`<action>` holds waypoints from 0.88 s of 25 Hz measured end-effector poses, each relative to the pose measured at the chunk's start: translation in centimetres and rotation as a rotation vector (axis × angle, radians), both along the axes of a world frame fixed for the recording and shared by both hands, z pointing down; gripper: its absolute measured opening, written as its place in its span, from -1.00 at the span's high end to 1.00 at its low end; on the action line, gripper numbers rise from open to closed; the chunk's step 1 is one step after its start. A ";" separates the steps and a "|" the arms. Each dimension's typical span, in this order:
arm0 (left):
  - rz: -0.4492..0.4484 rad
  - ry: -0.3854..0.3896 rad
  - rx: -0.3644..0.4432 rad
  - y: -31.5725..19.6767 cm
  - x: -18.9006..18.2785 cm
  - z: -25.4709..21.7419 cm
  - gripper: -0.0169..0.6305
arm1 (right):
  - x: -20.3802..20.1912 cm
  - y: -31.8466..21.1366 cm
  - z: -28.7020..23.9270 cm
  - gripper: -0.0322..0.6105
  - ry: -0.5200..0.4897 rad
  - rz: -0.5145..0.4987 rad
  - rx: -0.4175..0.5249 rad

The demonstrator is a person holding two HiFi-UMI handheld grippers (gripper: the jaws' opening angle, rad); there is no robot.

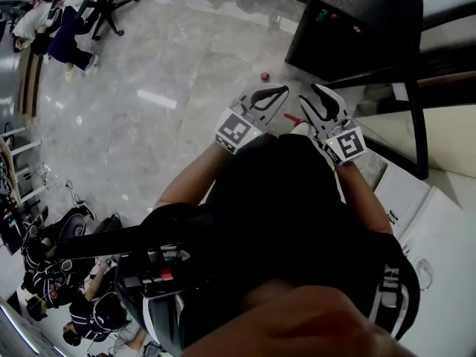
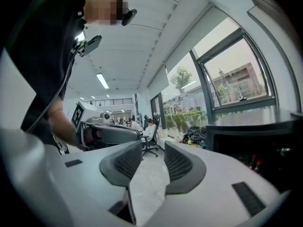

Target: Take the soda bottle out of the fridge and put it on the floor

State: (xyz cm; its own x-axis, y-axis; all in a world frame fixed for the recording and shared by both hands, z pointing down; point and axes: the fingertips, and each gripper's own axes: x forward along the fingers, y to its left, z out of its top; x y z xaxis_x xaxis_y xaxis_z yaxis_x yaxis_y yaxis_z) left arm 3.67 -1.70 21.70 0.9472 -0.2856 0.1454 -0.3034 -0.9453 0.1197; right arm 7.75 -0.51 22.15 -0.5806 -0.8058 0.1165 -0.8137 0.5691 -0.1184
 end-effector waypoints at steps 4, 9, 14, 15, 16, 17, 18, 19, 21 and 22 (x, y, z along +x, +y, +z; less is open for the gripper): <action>0.070 0.024 0.005 1.1 1.7 -2.6 0.94 | 0.7 1.7 -4.2 0.86 0.025 0.044 0.085; 0.134 0.041 0.030 1.5 3.4 -4.5 0.94 | 2.2 2.0 -5.9 0.87 0.016 0.098 0.075; 0.163 0.063 0.040 1.1 4.2 -5.7 0.94 | 3.5 1.6 -6.6 0.87 0.017 0.137 0.089; 0.168 0.066 0.043 1.0 4.3 -6.0 0.94 | 3.6 1.5 -6.9 0.87 0.016 0.144 0.094; 0.170 0.068 0.042 0.9 4.3 -6.1 0.94 | 3.7 1.4 -7.1 0.87 0.014 0.149 0.099; 0.171 0.071 0.036 0.8 4.3 -6.2 0.94 | 3.7 1.3 -7.2 0.87 0.012 0.152 0.104; 0.169 0.076 0.024 0.7 4.3 -6.1 0.94 | 3.6 1.3 -7.3 0.87 0.012 0.152 0.107; 0.165 0.082 0.010 0.6 4.4 -6.1 0.94 | 3.5 1.3 -7.3 0.87 0.013 0.150 0.109; 0.155 0.095 -0.023 0.4 4.4 -6.3 0.94 | 3.4 1.3 -7.4 0.87 0.013 0.144 0.110; 0.151 0.101 -0.037 0.4 4.5 -6.5 0.94 | 3.4 1.3 -7.4 0.87 0.013 0.143 0.110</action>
